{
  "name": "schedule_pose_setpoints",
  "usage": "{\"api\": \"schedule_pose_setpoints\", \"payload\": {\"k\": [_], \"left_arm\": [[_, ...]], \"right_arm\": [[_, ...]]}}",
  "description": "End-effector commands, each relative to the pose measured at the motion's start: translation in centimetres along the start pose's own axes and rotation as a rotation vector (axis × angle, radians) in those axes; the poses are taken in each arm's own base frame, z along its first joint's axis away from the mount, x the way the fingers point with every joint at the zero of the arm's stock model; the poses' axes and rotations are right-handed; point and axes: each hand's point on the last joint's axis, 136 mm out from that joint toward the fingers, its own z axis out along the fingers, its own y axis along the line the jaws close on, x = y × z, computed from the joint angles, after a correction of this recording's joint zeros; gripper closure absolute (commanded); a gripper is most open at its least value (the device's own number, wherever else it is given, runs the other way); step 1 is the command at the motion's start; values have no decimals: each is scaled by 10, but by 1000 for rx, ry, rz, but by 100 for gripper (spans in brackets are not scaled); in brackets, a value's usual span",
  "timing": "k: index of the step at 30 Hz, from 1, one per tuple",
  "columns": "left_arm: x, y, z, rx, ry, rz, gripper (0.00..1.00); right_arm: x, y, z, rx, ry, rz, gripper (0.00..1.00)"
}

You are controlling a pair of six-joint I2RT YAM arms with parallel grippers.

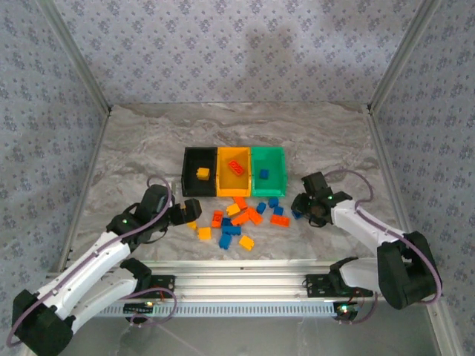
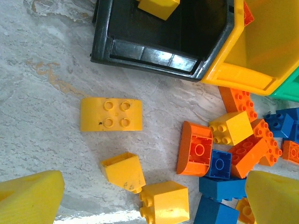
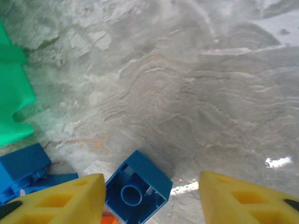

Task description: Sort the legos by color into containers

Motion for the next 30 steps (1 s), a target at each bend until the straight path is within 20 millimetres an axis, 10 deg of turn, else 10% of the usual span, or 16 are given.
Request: {"api": "schedule_pose_setpoints", "payload": {"k": [1,20,30], "left_arm": [[-3,-3,1,17,-6,-11,1],[-4,-5,-3,25,-1,-13,0],[-5,-7,-8,29,7,-1,1]], "right_arm": [[5,14,3,-16,38,-46,39],[5,12,17,47,82,-88,72],[-34,113,-49,-131,-70,-326,73]]}}
